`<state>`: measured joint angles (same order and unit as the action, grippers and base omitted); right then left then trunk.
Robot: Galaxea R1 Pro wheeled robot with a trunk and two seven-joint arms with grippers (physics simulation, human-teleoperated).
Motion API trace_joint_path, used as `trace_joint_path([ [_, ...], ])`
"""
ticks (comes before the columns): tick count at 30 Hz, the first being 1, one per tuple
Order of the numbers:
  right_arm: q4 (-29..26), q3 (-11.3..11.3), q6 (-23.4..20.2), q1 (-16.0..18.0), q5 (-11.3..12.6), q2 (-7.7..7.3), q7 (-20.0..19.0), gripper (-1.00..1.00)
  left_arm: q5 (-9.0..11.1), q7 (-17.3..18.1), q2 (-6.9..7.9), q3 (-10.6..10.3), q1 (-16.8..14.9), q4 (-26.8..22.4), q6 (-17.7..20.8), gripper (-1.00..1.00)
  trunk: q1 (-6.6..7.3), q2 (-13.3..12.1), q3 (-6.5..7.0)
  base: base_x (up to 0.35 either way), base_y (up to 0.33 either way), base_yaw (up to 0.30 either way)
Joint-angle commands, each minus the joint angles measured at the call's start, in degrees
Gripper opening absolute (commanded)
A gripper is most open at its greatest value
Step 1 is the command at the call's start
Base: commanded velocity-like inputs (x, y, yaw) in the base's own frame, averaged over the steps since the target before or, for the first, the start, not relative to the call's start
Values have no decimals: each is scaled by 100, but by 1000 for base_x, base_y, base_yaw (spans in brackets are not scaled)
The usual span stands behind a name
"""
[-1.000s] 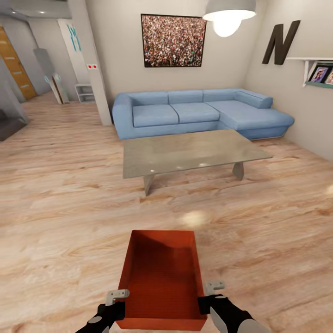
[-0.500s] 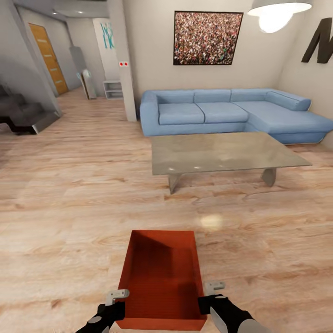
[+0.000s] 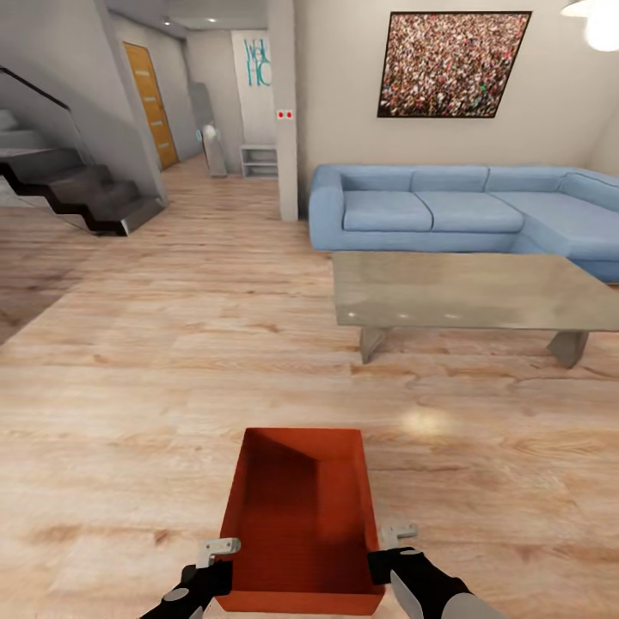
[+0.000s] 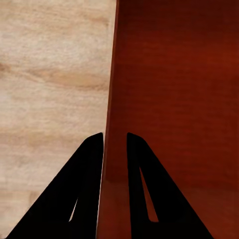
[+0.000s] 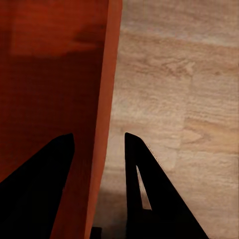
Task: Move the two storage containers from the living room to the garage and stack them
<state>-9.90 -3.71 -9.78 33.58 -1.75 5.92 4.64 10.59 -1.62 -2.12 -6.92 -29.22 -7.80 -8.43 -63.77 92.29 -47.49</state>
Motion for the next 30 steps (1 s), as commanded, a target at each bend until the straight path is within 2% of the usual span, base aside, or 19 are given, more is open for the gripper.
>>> trace_joint_path([
  [1, -12, -39, -49, 0, -71, -3, 46, -100, 31, -52, 1, 16, -5, -2, -17, -100, -1, 2, -8, 205, 261, 257],
  [10, -12, -38, -44, 0, -71, -3, 46, -100, 31, -49, 2, 15, -5, -4, -13, -100, -1, 2, -38, 254, 243, 228],
  [22, -12, -37, -42, 0, -69, -3, 46, -100, 33, -40, 10, 15, -5, -2, -10, -100, -1, 2, -42, 268, 235, 25],
  [30, -19, -49, -41, -8, -71, 2, 46, -100, 37, 53, 10, 15, -5, -2, -10, -100, -1, 2, -6, 175, 259, 65],
])
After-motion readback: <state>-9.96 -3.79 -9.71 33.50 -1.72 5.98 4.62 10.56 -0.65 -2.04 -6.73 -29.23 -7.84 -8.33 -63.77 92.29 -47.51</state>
